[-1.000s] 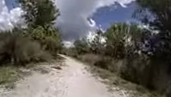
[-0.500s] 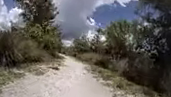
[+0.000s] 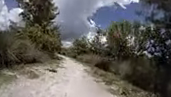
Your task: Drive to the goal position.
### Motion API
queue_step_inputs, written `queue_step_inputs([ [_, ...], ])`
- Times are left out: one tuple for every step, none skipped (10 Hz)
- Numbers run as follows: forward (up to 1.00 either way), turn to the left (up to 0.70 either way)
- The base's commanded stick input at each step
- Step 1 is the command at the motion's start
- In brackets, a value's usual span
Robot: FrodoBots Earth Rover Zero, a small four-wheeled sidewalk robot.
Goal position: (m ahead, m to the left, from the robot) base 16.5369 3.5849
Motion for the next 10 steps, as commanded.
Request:
queue_step_inputs([
  [0.50,0.00],
  [0.50,0.00],
  [0.50,0.00],
  [0.50,0.00],
  [0.50,0.02],
  [0.50,0.10],
  [0.50,0.50],
  [0.50,0.50],
  [0.50,0.50],
  [0.50,0.43],
])
